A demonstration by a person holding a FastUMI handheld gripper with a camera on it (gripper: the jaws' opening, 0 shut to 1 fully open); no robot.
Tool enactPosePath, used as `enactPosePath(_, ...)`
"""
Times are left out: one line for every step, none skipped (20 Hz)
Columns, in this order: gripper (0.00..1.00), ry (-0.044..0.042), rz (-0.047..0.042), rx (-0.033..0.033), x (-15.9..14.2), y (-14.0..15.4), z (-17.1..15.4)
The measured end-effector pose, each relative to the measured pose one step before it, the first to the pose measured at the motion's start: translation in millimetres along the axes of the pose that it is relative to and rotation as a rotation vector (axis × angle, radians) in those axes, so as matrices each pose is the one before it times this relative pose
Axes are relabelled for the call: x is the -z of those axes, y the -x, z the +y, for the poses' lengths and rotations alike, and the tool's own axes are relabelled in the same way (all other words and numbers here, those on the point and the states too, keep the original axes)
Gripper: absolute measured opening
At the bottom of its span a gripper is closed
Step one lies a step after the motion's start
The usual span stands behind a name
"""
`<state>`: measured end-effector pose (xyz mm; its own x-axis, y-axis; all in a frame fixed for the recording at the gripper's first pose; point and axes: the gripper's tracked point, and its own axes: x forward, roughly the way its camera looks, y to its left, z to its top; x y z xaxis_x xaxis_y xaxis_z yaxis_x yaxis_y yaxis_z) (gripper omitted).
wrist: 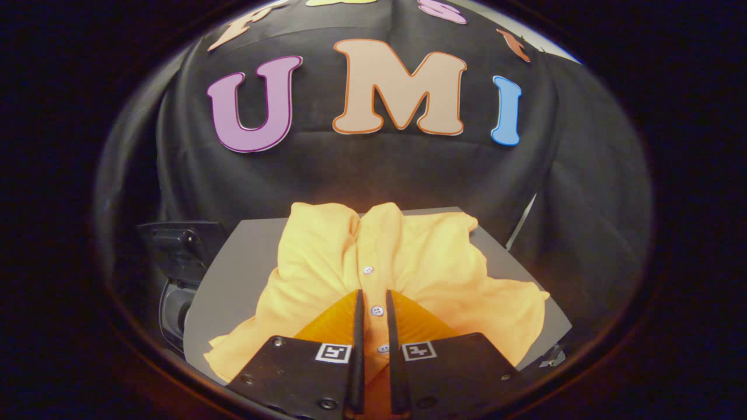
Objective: Put the clothes into the washing machine and then close the washing machine lid.
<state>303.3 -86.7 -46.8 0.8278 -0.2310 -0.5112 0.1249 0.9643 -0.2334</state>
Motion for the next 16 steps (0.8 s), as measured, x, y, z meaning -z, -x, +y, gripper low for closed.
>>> enactPosePath(0.14, 0.01283, -0.01539, 0.00473, -0.35, 2.46, 0.45)
enactPosePath(0.11, -0.0011, -0.00371, 0.00014, 1.69, 1.92, 1.1)
enactPosePath(0.08, -0.01195, -0.01504, -0.0047, -1.48, 6.58, 2.52)
enactPosePath(0.06, -0.02582, -0.002, -0.00668, 2.22, 2.88, 2.79)
enactPosePath(0.04, -0.02096, -0.01484, -0.00926, -1.22, 5.1, 2.68)
enactPosePath(0.03, -0.01059, -0.03778, -0.01019, -6.93, 5.28, 2.39)
enactPosePath(0.0, -0.01192, -0.03249, 0.00155, -5.89, 3.81, 1.66)
enactPosePath(0.0, -0.01766, -0.02094, -0.02224, -8.86, 8.23, 4.74)
enactPosePath(0.0, -0.01915, -0.02493, -0.01247, -6.56, 7.85, 5.78)
enactPosePath(0.0, -0.01623, -0.00411, -0.00382, -5.0, 4.03, 2.79)
enactPosePath(0.0, -0.01766, -0.00415, -0.00413, -3.41, 1.82, 2.06)
enactPosePath(0.0, -0.00549, 0.00943, 0.00377, 1.13, -2.0, -0.01)
enactPosePath(0.0, 0.00951, 0.01886, 0.01186, 7.79, -2.08, -1.96)
enactPosePath(0.0, 0.01793, 0.01888, 0.00881, 4.7, -4.87, -2.52)
enactPosePath(0.0, 0.0301, 0.02419, 0.01319, 10.0, -8.49, -1.85)
enactPosePath(0.04, 0.0384, 0.02255, 0.01668, 8.59, -2.57, -3.41)
